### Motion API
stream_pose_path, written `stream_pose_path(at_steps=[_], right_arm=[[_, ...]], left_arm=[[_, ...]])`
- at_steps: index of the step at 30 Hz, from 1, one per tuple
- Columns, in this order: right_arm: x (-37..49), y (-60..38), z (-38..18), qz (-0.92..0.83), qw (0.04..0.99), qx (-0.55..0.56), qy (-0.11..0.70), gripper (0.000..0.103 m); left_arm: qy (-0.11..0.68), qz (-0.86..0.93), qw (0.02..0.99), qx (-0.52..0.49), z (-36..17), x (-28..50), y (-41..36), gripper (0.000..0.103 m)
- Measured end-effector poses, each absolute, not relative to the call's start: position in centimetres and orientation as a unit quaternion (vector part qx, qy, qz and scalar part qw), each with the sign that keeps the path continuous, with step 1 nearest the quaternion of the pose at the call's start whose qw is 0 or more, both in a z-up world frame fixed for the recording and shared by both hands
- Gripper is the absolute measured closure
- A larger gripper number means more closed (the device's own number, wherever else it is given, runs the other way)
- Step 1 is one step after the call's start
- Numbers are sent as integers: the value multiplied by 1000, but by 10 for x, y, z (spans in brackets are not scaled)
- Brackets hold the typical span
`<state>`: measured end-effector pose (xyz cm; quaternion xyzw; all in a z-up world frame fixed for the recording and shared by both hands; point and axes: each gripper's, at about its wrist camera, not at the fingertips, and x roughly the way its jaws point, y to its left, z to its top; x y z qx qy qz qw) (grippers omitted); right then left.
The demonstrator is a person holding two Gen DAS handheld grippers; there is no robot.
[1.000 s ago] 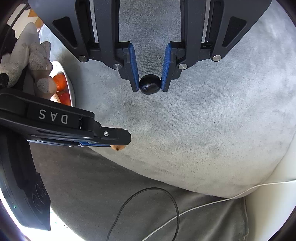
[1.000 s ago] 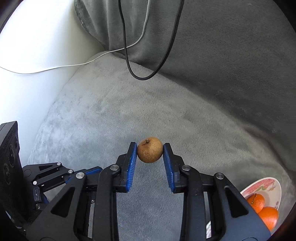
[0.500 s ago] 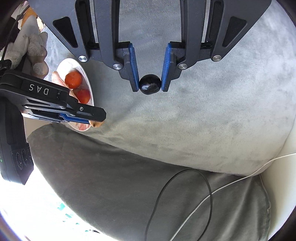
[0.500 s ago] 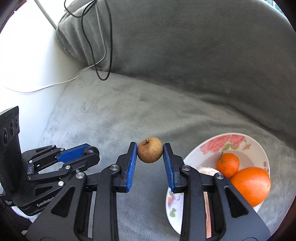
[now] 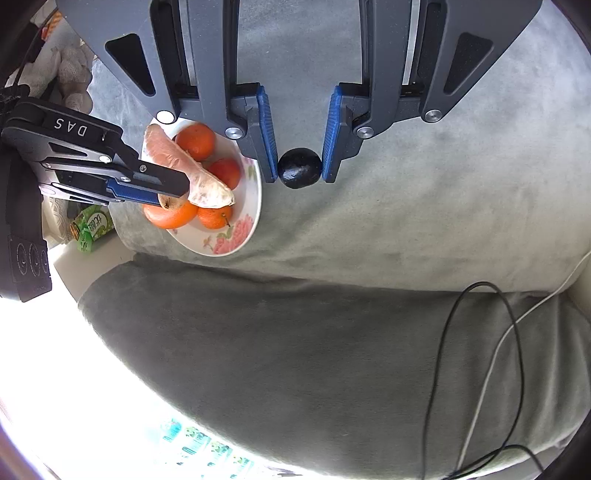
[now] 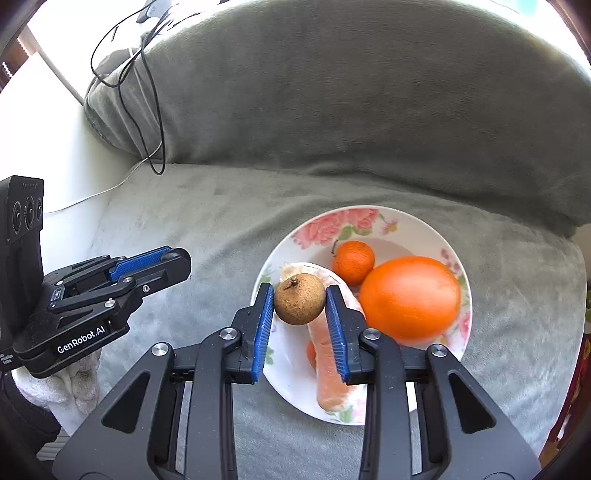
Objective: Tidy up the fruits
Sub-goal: 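Carry the plum and brown fruit over the floral plate, then lower the plum and brown fruit into the plate and open both grippers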
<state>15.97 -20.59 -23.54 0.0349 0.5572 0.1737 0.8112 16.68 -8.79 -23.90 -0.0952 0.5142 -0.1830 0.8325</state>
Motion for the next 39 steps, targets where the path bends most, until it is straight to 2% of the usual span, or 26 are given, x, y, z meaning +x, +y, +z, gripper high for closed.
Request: stream_pose_path(at_steps=[17, 39], right_arm=[[136, -272, -244, 115, 814, 72, 565, 73], [134, -286, -254, 116, 804, 93, 576, 73]], left_arm=[[519, -228, 822, -57, -239, 193, -148, 80], [522, -243, 817, -35, -235, 212, -172, 80]])
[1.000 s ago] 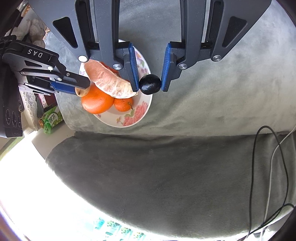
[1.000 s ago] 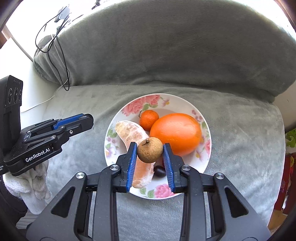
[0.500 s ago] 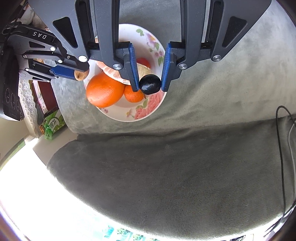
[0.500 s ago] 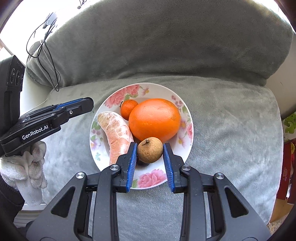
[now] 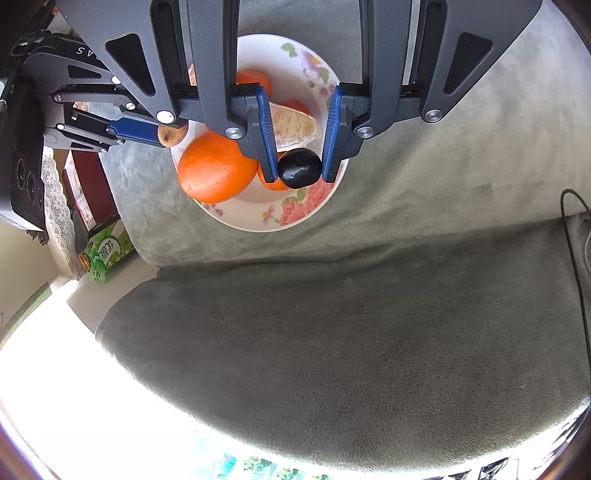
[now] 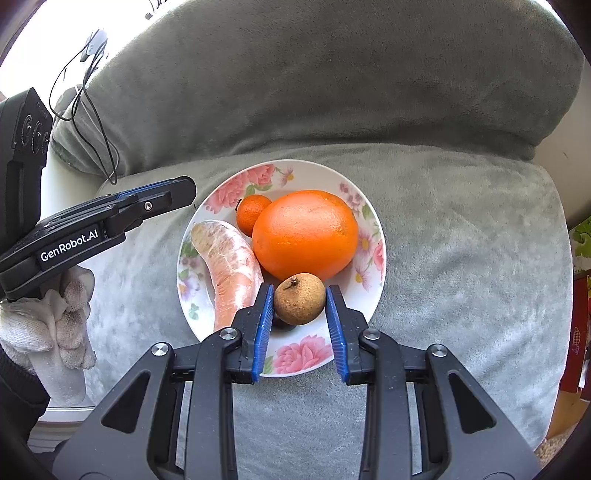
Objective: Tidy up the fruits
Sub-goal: 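Lower the plum and brown fruit into the plate and open both grippers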
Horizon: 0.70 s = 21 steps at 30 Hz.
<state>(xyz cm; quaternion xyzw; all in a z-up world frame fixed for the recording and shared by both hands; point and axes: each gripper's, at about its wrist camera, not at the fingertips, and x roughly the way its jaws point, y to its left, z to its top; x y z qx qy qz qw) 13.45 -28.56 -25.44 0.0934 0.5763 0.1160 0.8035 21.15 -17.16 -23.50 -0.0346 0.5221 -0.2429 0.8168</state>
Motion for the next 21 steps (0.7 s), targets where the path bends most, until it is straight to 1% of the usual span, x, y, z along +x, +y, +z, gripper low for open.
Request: stream_pose_path(at_steps=[6, 10, 13, 15, 18, 21], right_arm=[[137, -286, -253, 119, 802, 94, 577, 72], [137, -285, -250, 120, 803, 93, 576, 69], [136, -285, -248, 120, 805, 94, 574, 69], [135, -286, -246, 118, 807, 95, 571, 69], [133, -287, -244, 115, 809, 97, 568, 69], [131, -288, -241, 112, 811, 95, 566, 69]], left_arm=[[523, -247, 815, -34, -234, 212, -174, 80], [523, -248, 815, -29, -233, 210, -175, 80], [520, -248, 817, -27, -231, 208, -175, 80], [518, -248, 818, -28, -230, 206, -175, 79], [516, -249, 819, -31, -227, 204, -172, 74], [514, -250, 820, -31, -225, 202, -171, 73]])
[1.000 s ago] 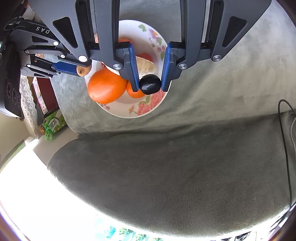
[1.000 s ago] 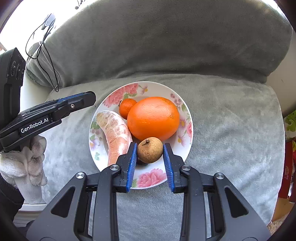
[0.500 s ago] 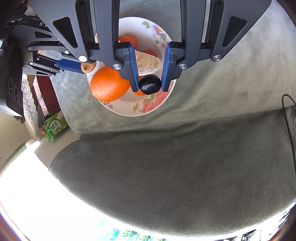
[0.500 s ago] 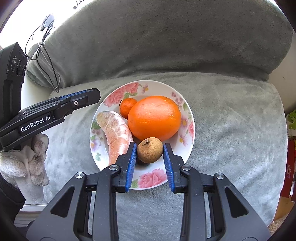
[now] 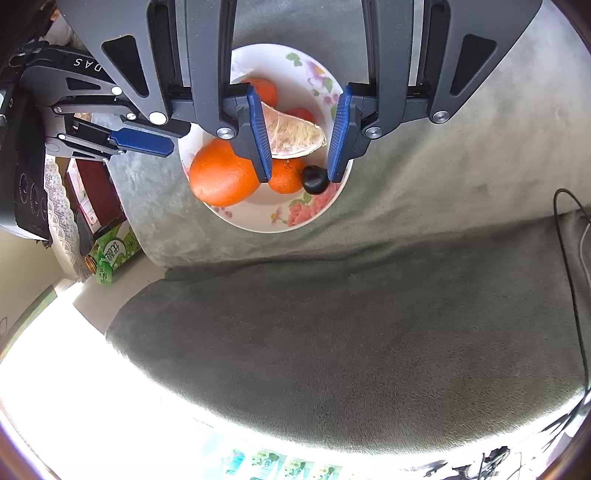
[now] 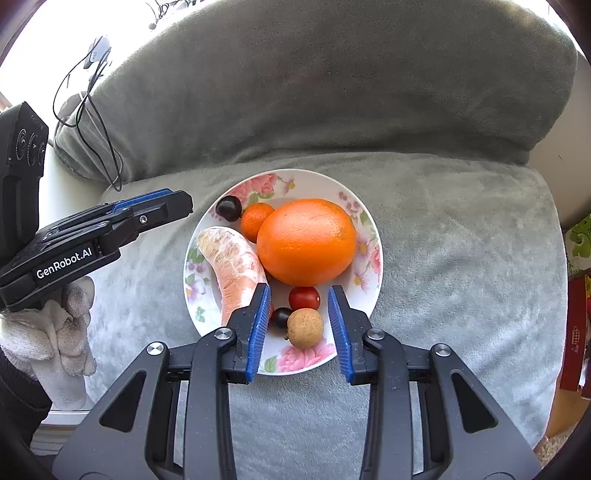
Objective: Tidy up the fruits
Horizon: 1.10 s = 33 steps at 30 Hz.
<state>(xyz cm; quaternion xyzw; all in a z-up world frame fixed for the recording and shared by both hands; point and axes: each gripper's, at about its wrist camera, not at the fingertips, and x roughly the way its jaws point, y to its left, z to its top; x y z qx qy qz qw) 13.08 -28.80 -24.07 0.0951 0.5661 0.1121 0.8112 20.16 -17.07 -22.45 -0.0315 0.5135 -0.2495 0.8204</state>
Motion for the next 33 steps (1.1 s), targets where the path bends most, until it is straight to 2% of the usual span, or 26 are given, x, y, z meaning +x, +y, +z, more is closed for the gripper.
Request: stream_pose_path(at_steps=[1, 3, 4, 5, 8, 10, 16, 19, 22, 33], right_arm=[[130, -288, -240, 111, 812, 94, 566, 69], [128, -289, -237, 108, 814, 93, 563, 61], [126, -289, -235, 105, 817, 92, 559, 49], [125, -290, -232, 103, 821, 91, 554, 42], [120, -288, -223, 98, 828, 84, 546, 41], [117, -288, -218, 89, 833, 77, 540, 37], [111, -288, -201, 63, 846, 59, 526, 37], [105, -287, -191, 54, 854, 45, 515, 37], [102, -284, -183, 45, 860, 36, 506, 37], [87, -288, -163, 16, 872, 40, 487, 37]], left_arm=[[513, -249, 821, -32, -223, 201, -170, 73], [510, -250, 822, -34, -221, 199, -169, 72], [509, -249, 823, -35, -219, 197, -168, 68], [507, -249, 824, -36, -217, 196, -166, 65], [503, -248, 827, -40, -211, 189, -163, 63], [500, -245, 829, -39, -207, 184, -160, 57], [485, -230, 843, -41, -192, 169, -150, 43], [478, -219, 849, -47, -184, 163, -143, 43], [473, -206, 855, -50, -176, 157, -137, 37], [470, -172, 865, -28, -163, 132, -137, 37]])
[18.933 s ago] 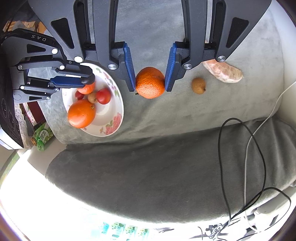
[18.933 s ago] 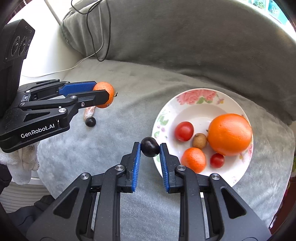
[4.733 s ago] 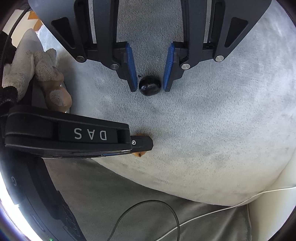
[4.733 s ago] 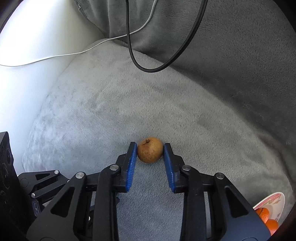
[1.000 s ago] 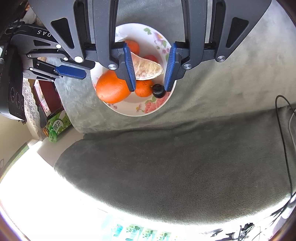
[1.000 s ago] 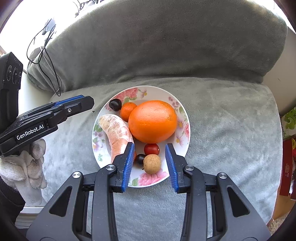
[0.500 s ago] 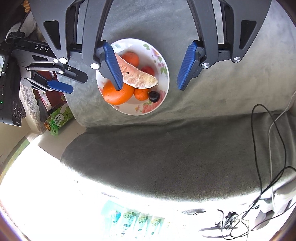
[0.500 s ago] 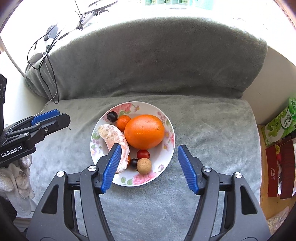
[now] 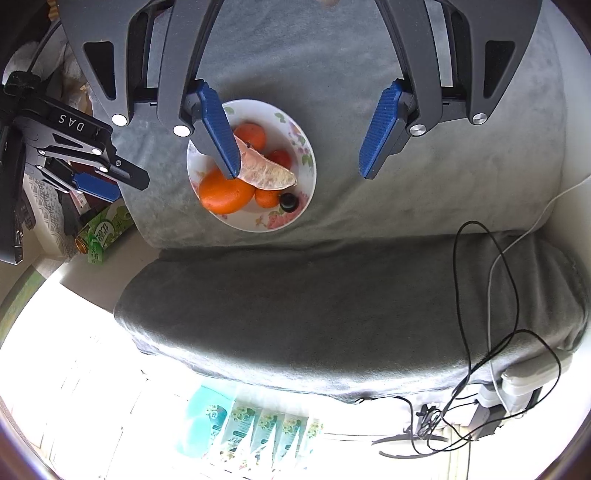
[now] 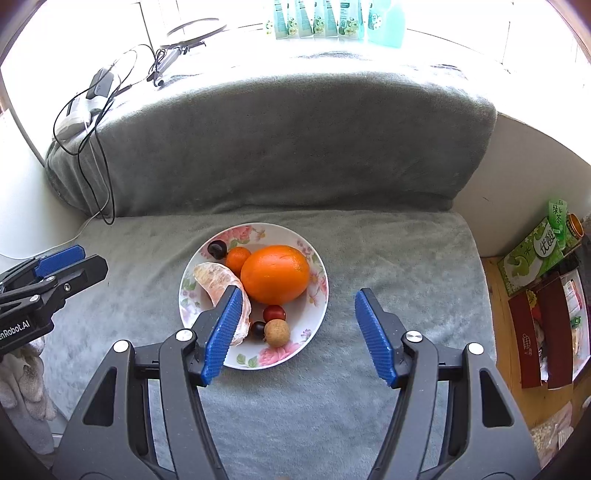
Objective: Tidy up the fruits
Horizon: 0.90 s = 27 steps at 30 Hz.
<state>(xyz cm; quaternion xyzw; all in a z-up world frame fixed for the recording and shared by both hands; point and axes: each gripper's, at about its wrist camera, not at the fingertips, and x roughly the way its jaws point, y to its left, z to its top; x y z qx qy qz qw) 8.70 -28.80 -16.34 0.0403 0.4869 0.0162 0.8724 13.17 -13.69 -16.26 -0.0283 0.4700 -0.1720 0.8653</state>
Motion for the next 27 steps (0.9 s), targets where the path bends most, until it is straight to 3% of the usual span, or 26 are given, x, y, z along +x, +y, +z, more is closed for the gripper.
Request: stream_pose_path(at_steps=[3, 6, 19, 22, 27], right_arm=[[81, -288, -155, 10, 879, 36, 475, 37], [74, -286, -147, 6, 885, 31, 464, 37], [48, -285, -132, 4, 894, 36, 446, 37], [46, -285, -130, 4, 895, 35, 444, 37], [42, -285, -127, 3, 897, 32, 440, 37]], left_arm=[[462, -167, 870, -25, -156, 122, -137, 36], [453, -167, 876, -23, -148, 113, -139, 30], [433, -159, 887, -25, -129, 86, -143, 30], [430, -159, 888, -29, -127, 84, -142, 22], [427, -159, 890, -32, -124, 80, -142, 22]])
